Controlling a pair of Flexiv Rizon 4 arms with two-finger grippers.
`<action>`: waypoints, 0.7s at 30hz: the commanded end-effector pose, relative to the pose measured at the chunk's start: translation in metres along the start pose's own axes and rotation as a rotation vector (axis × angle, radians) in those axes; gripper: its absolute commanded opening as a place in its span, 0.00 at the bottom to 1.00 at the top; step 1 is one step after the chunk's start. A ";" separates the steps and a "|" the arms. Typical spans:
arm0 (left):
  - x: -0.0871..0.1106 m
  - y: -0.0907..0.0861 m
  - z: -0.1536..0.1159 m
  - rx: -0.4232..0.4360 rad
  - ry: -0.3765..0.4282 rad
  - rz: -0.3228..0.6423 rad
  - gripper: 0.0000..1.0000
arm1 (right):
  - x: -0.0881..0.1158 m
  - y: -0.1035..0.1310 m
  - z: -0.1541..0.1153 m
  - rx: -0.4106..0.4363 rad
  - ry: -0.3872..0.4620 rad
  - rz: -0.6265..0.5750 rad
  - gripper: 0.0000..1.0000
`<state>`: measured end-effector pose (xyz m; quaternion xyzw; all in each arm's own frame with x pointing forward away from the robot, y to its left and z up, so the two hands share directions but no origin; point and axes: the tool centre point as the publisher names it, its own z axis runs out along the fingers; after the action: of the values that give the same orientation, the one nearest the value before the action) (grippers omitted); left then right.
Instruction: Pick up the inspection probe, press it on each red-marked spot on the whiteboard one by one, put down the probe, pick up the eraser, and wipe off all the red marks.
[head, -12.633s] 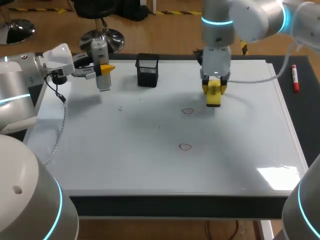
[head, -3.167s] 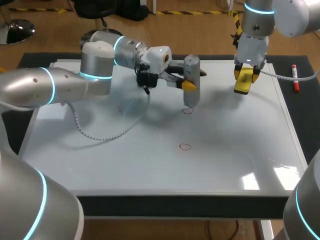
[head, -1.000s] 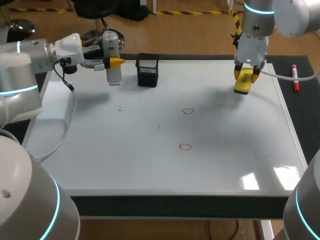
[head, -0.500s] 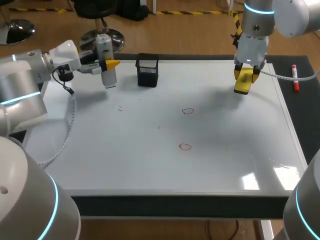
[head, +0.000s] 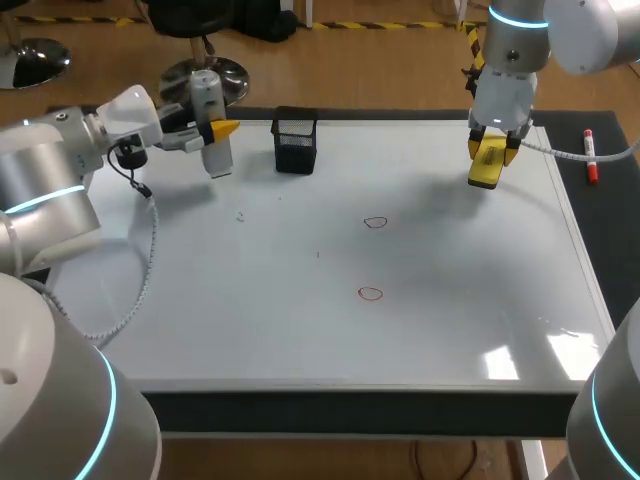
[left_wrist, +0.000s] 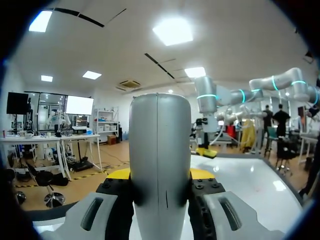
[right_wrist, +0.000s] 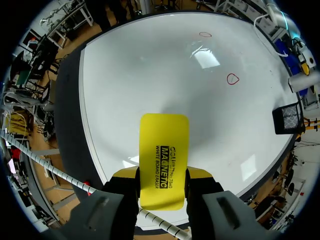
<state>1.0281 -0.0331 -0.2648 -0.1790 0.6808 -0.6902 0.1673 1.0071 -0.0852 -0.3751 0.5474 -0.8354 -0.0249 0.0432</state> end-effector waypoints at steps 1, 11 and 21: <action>0.002 -0.002 0.000 0.001 -0.014 0.002 0.00 | 0.000 -0.001 -0.001 0.001 0.003 -0.002 0.00; 0.002 -0.002 0.000 0.001 -0.014 0.002 0.00 | -0.037 0.017 0.000 -0.008 -0.002 -0.096 0.00; 0.002 -0.002 0.000 0.001 -0.014 0.002 0.00 | -0.085 0.056 -0.004 -0.020 -0.026 -0.220 0.00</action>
<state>1.0262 -0.0334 -0.2637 -0.1826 0.6800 -0.6891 0.1713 0.9931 0.0050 -0.3729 0.6331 -0.7717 -0.0529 0.0309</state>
